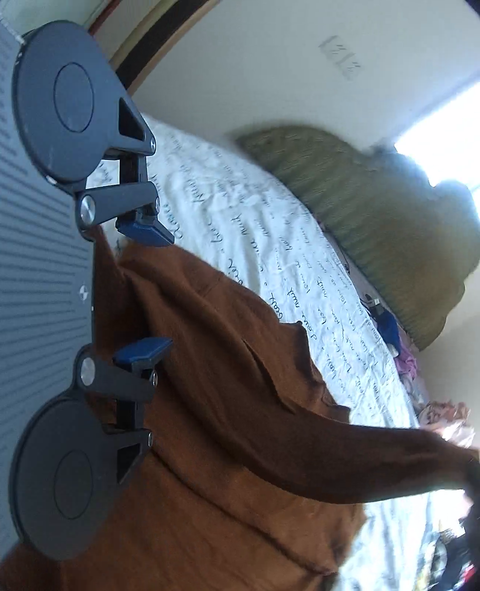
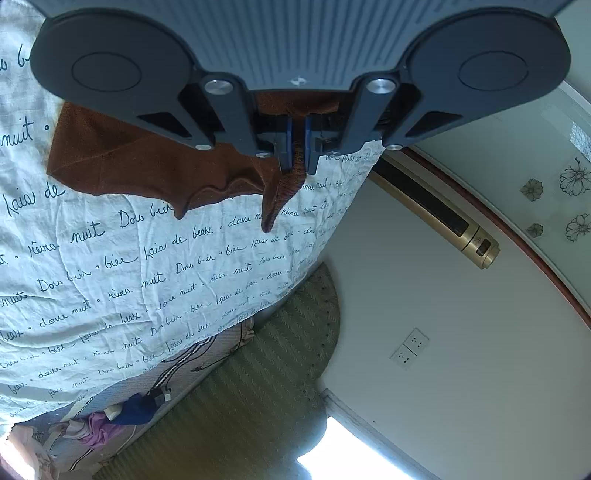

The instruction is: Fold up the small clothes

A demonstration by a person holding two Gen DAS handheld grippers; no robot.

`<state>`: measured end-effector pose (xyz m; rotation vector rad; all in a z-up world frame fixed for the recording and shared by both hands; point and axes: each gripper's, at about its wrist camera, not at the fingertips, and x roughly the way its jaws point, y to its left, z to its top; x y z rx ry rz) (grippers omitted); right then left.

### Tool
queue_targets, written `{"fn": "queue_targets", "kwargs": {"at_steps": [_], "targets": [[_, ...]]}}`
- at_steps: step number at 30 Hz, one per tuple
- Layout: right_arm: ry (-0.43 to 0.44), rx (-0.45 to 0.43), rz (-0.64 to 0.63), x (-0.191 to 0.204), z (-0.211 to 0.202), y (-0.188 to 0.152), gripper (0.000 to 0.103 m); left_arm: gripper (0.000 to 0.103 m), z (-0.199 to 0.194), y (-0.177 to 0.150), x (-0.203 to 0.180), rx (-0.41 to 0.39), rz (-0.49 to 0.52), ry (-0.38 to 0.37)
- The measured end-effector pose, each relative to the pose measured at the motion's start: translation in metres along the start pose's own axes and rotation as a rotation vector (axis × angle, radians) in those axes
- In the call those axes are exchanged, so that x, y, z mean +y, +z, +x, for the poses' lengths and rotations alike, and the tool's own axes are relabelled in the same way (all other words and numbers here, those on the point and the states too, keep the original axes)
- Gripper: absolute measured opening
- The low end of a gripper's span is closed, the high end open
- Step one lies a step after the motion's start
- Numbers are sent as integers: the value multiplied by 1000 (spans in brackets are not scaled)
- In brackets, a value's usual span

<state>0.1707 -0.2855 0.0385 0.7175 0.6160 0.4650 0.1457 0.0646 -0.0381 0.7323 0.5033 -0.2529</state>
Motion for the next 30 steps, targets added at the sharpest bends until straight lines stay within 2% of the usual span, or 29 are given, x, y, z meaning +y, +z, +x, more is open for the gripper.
{"fn": "queue_targets", "kwargs": {"at_steps": [2,3,4,5,7,10,11,13,15,16,18,19,20,24,26,28,30], "targets": [[-2,-4,8,-4,-1,-1,5,57,8,0,-5,-6,62,1],[1,-3,12,-5,0,-1,5,53,11,0,-6,8,75,-21],[2,-3,15,-6,-1,-2,5,43,13,0,-9,14,99,-33],[-1,-4,16,-7,-1,-3,5,41,14,-2,-12,9,133,-23],[-2,-1,19,-10,-3,-4,5,41,13,-6,-19,4,211,-6],[-10,-6,26,-15,-7,-4,5,42,15,-10,-17,19,256,-56],[-8,-5,31,-18,-8,-4,5,43,12,-11,-17,23,284,-78],[-15,-8,37,-21,-9,-5,5,57,10,-13,-16,7,320,-78],[-16,-9,44,-25,-10,-6,5,57,14,-11,-15,10,333,-78],[-15,-9,45,-26,-9,-6,5,54,18,-9,-13,12,325,-82],[-17,-8,52,-29,-7,-7,5,34,27,-6,-10,17,298,-81],[-16,-6,57,-31,-6,-8,5,13,31,-4,-8,25,278,-80],[-15,-3,59,-31,-5,-9,5,10,33,-3,-5,26,254,-84],[-18,1,49,-29,-5,-11,5,7,37,-3,13,5,153,-81],[-18,-2,47,-26,-6,-10,5,7,36,-5,30,0,63,-96],[-14,-3,43,-23,-5,-9,5,7,34,-8,49,1,-31,-59],[-1,3,34,-17,-2,-8,5,7,29,-16,72,13,-130,-61]]}}
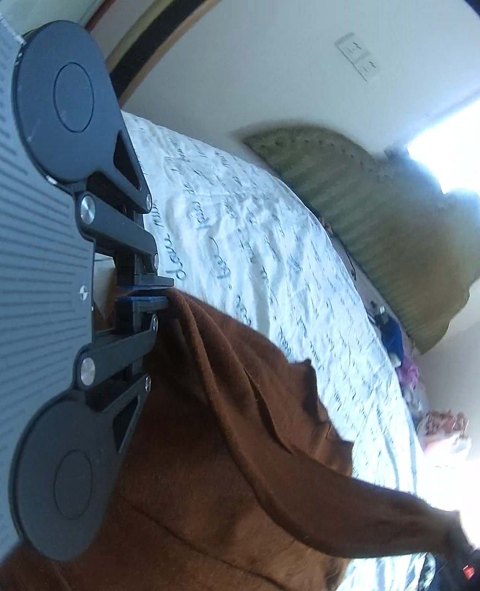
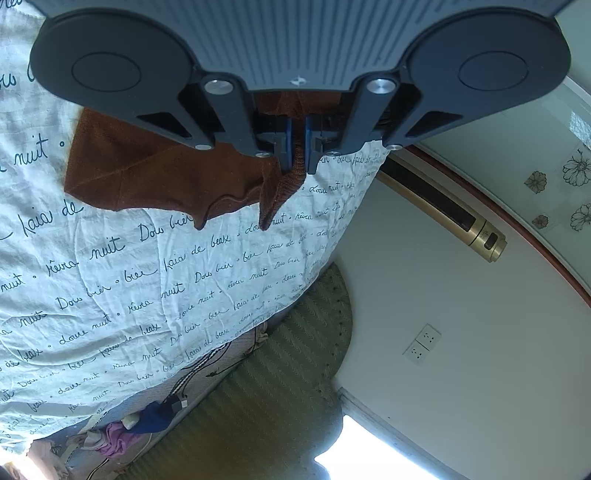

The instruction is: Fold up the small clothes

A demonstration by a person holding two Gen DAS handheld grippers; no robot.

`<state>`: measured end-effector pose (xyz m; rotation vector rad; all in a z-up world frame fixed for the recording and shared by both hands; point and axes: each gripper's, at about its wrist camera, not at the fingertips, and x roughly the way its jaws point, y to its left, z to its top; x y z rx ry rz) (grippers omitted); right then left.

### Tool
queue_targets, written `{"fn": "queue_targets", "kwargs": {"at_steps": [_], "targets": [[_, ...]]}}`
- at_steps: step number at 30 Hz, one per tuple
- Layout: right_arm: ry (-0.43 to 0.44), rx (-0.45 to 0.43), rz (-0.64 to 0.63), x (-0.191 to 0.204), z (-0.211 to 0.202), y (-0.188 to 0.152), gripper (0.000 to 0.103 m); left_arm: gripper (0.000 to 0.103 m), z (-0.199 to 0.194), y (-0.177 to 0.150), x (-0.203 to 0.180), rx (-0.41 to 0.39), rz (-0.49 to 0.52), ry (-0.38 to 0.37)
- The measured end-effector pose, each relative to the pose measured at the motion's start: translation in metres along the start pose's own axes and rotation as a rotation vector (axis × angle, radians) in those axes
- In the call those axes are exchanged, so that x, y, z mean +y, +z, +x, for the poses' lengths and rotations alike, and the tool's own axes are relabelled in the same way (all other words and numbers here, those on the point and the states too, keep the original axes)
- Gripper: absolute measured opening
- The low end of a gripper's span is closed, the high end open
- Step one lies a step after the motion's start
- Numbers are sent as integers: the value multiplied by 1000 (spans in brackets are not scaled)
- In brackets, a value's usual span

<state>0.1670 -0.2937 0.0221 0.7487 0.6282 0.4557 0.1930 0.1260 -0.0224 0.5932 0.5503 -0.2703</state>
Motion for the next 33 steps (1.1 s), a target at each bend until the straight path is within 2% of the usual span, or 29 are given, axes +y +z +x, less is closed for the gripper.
{"fn": "queue_targets", "kwargs": {"at_steps": [4,9,13,15,17,19,22,24,27,31,33], "targets": [[41,14,-31,21,11,-3,5,7,-19,-20,19,11,-71,29],[75,42,-75,43,21,-12,5,7,-48,-45,13,-10,-68,62],[105,123,-80,57,46,-28,5,8,-35,-69,19,36,-150,39],[168,156,-96,75,55,-36,5,7,-42,-81,18,9,-178,-3],[200,139,-133,94,50,-38,5,7,-52,-86,12,-15,-157,-23],[181,95,-184,102,39,-33,5,7,-57,-89,3,-26,-96,-20],[102,62,-175,76,24,-21,5,7,-62,-94,-7,-31,-32,-28],[41,52,-96,37,14,-14,5,7,-65,-93,-4,-59,-32,-39],[60,35,19,-1,-1,-15,5,7,-67,-85,19,-98,-125,-87],[119,-12,3,3,-14,-13,5,8,-73,-78,46,-142,-190,-110],[139,-36,-23,10,-17,-6,5,7,-76,-79,46,-153,-186,-130]]}}
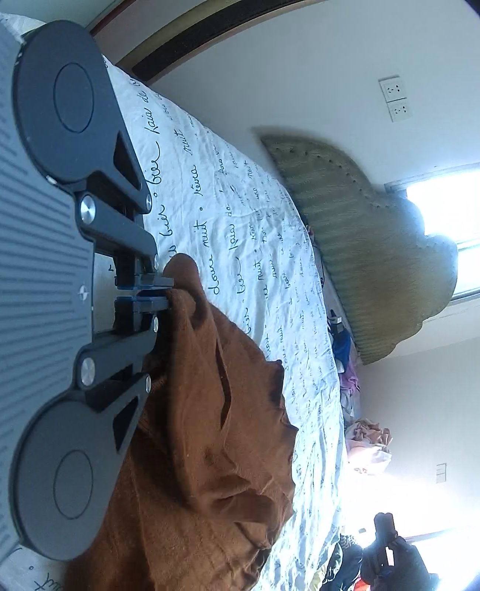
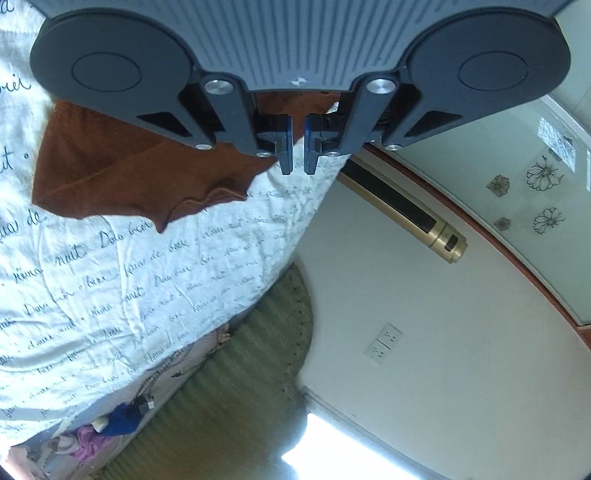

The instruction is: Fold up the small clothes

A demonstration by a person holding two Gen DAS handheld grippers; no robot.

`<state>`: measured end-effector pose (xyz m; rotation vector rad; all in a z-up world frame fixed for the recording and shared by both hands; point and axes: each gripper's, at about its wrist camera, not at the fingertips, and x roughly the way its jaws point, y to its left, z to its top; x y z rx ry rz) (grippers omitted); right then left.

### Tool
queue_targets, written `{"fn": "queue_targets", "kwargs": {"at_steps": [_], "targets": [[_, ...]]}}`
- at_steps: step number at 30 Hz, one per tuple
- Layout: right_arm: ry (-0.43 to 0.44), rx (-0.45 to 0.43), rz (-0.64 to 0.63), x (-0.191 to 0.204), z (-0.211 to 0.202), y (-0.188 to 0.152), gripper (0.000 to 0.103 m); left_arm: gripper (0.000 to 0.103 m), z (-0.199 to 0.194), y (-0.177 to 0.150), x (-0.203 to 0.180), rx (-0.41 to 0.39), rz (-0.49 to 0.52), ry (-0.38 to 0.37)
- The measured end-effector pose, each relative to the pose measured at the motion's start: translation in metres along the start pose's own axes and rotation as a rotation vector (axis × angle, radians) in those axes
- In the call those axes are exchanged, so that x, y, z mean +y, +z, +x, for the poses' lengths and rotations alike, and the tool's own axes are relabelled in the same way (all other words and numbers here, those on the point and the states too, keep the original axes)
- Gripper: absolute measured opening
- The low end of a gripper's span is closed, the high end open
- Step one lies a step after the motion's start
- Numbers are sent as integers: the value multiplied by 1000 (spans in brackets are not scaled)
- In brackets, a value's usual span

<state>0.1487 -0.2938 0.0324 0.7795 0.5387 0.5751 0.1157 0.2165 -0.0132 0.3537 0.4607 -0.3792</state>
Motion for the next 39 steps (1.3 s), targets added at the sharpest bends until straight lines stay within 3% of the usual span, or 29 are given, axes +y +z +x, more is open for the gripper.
{"fn": "queue_targets", "kwargs": {"at_steps": [3,6,8,9,11,13,14,16,17,18,20,21,22,24,26,29,36,39], "targets": [[-87,10,-76,2,2,6,5,8,4,-9,-18,70,73,-60],[-303,60,-127,-22,12,-4,6,9,17,-34,-50,193,269,-54],[-291,134,-19,-53,20,-13,6,5,14,-46,-63,196,352,-35],[-286,152,24,-63,22,-18,8,5,13,-44,-61,215,340,-38],[-292,203,26,-74,31,-31,8,19,3,-32,-48,216,280,-27],[-265,260,66,-82,41,-45,8,20,-12,-13,-33,160,189,-3],[-241,294,91,-86,47,-52,10,26,-20,-2,-27,124,132,-13],[-238,332,105,-89,57,-63,31,44,-30,17,-19,54,47,-41],[-235,332,108,-89,60,-67,56,50,-27,28,-18,31,6,-52],[-201,329,114,-89,62,-69,72,57,-21,35,-18,29,-27,-73],[-173,325,119,-85,67,-73,78,58,1,44,-25,55,-76,-145],[-170,333,75,-78,69,-75,78,58,15,44,-30,92,-85,-168],[-170,343,37,-72,72,-79,71,58,30,40,-36,135,-83,-175],[-190,386,39,-71,80,-88,3,55,52,29,-48,224,-68,-185],[-210,377,-24,-64,82,-92,3,52,58,14,-56,261,-66,-195],[-197,321,-90,-44,72,-82,3,52,46,0,-61,254,-51,-190],[-214,211,-199,-18,52,-30,3,51,32,11,-51,203,-86,-168],[-220,179,-206,-19,40,-17,3,51,41,10,-51,241,-76,-118]]}}
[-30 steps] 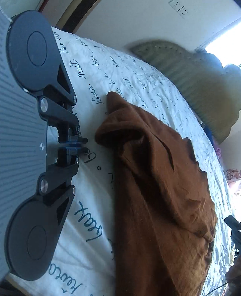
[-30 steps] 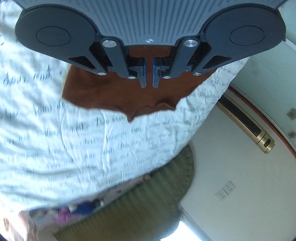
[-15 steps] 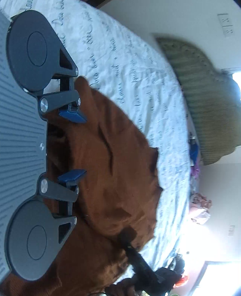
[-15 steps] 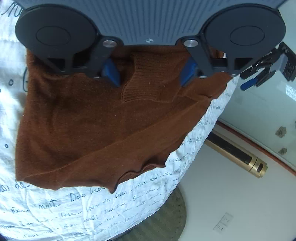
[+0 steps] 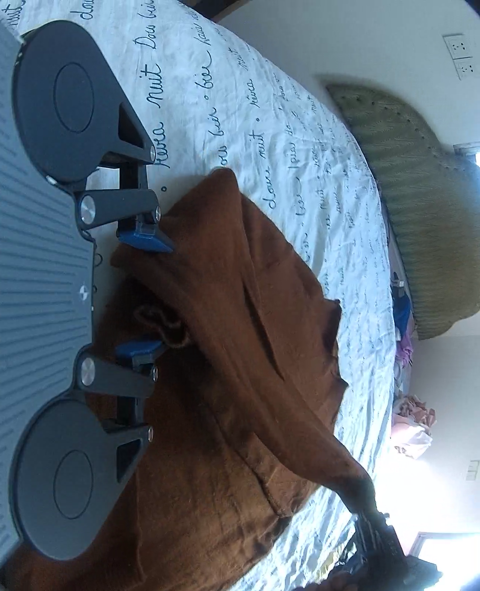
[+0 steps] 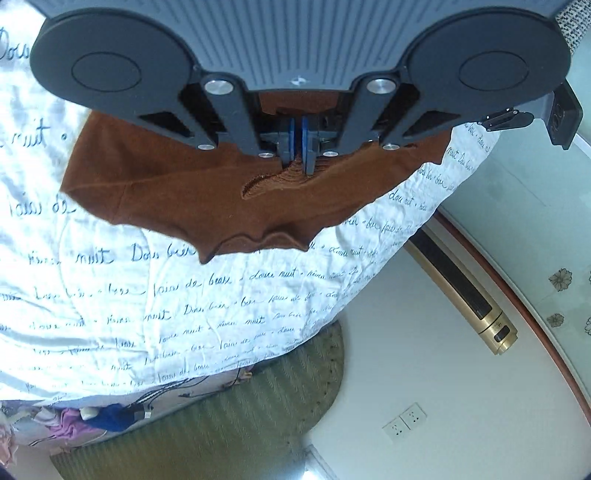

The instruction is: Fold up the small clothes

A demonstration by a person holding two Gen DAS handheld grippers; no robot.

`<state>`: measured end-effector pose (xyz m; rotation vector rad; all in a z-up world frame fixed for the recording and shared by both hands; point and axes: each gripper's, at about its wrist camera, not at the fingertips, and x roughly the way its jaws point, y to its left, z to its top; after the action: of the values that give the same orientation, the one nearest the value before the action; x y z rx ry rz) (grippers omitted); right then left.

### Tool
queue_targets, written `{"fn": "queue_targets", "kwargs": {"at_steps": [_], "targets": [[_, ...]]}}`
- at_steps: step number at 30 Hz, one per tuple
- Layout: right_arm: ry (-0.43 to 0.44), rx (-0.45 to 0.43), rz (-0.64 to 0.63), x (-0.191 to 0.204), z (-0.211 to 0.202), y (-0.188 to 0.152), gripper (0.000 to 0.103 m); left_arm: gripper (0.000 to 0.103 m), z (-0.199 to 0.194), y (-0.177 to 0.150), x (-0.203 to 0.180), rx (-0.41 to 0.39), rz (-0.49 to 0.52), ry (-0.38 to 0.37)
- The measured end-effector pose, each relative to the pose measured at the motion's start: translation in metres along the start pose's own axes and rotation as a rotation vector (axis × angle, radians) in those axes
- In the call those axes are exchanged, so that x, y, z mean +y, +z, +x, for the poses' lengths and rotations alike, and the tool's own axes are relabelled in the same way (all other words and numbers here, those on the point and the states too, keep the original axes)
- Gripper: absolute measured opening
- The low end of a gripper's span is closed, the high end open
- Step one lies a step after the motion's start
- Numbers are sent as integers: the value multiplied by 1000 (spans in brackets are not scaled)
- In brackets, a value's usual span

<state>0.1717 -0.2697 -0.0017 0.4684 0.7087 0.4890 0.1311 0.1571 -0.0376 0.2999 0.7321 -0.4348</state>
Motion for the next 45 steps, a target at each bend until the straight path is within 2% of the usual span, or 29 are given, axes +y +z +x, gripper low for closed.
{"fn": "queue_targets", "kwargs": {"at_steps": [2,4,10,12,13,14,15,18,20,22,24,26,29,33,36,38,40,42,43,45], "targets": [[20,-12,22,-2,-4,3,3,56,9,-2,7,30,-38,54],[41,-30,19,3,-10,4,3,62,14,-4,22,39,-155,65],[133,-77,-15,37,-19,17,3,61,5,-8,51,-23,-476,-3],[176,-95,-43,55,-21,26,3,65,6,-12,59,-47,-586,-8],[196,-106,-63,64,-23,30,3,71,9,-14,64,-25,-648,13],[209,-121,-79,72,-25,34,3,70,14,-18,69,20,-696,34],[214,-136,-93,77,-29,37,3,70,14,-19,70,15,-694,37],[157,-137,-118,73,-34,36,3,71,9,-11,58,60,-581,113],[62,-108,-117,51,-31,27,3,75,4,-9,51,65,-531,140],[-3,-61,-48,13,-24,11,3,77,2,-9,48,68,-501,151],[-71,-21,17,-23,-16,-8,3,79,2,-10,47,76,-505,159],[-77,17,72,-47,-8,-25,3,80,3,-10,48,91,-519,159],[-156,63,76,-66,8,-43,3,81,-2,-3,47,91,-518,174],[-179,75,59,-70,17,-50,3,77,-42,18,37,-11,-531,156],[-185,50,8,-58,14,-45,3,81,-60,42,25,-100,-558,51],[-176,30,-13,-51,12,-41,3,84,-57,57,9,-131,-528,-20],[-171,19,-17,-48,10,-37,3,83,-34,64,-8,-92,-483,-12],[-169,6,-20,-47,8,-36,3,79,-2,60,-22,-1,-436,9],[-167,2,-14,-47,7,-35,3,72,14,55,-28,48,-410,36],[-165,-22,-34,-43,3,-32,3,73,34,39,-35,108,-353,89]]}}
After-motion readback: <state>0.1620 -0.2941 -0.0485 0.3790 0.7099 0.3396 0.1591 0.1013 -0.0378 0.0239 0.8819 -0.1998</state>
